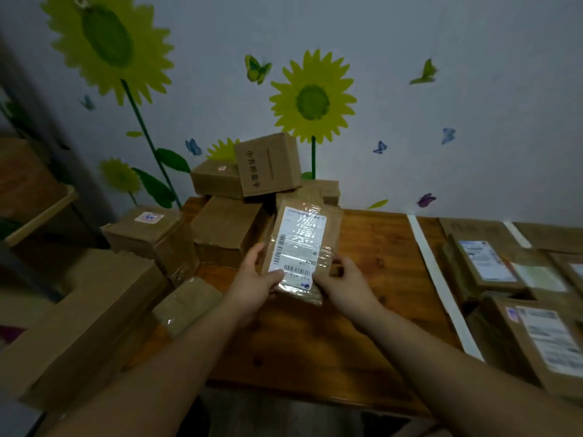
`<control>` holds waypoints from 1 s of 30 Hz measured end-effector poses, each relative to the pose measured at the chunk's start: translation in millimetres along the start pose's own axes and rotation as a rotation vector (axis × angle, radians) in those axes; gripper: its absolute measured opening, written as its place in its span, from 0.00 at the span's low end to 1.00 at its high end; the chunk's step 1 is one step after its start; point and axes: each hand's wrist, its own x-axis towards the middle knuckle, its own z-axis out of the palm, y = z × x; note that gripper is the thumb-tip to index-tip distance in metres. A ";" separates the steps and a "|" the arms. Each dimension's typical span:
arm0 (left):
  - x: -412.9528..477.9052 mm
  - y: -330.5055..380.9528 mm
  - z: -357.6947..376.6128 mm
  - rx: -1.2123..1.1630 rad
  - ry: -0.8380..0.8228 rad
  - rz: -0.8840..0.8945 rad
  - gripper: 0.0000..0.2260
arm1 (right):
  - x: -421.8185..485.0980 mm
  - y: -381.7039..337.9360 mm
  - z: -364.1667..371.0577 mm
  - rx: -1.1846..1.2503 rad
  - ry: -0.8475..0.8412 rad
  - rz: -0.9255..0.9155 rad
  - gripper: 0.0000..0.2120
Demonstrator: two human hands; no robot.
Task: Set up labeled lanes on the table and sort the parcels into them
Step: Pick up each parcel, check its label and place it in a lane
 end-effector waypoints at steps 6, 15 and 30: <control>-23.2 54.1 45.0 0.160 -0.011 0.127 0.22 | -5.3 -49.6 -75.1 0.074 0.167 -0.121 0.42; -51.7 76.6 110.5 0.059 0.194 0.195 0.35 | -27.5 -46.5 -152.1 0.486 0.189 -0.125 0.11; -70.8 113.8 123.6 -0.053 -0.011 0.276 0.29 | -67.8 -53.2 -176.8 0.233 0.088 -0.179 0.18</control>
